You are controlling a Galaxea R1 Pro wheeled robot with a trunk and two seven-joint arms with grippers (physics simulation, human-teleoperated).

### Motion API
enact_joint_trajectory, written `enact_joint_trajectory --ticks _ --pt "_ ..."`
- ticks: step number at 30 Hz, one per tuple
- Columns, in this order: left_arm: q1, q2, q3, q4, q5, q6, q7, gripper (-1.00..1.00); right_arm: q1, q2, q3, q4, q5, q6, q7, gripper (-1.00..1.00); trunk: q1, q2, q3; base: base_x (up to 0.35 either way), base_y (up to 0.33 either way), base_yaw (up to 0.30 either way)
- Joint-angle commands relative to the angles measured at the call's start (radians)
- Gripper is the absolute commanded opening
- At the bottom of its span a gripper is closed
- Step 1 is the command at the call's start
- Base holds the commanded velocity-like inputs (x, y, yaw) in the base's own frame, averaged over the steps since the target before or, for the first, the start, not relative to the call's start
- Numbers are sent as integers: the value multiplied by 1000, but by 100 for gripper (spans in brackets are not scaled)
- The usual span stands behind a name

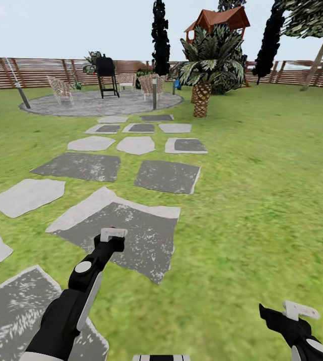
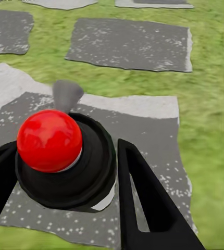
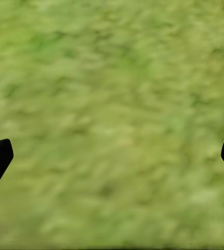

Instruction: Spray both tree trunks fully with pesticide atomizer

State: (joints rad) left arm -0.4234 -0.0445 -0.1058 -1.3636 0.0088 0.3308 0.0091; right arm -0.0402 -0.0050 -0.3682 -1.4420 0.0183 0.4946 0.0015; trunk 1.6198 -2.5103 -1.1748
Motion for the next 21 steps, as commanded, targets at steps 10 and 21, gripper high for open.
enact_joint_trajectory --ticks 10,21 --pt "0 0 0 0 0 -1 0 -100 0 0 0 0 0 0 0 100 0 0 4 0 0 -257" --pt "0 0 0 0 0 0 0 -100 0 0 0 0 0 0 0 100 0 0 10 0 0 -259"
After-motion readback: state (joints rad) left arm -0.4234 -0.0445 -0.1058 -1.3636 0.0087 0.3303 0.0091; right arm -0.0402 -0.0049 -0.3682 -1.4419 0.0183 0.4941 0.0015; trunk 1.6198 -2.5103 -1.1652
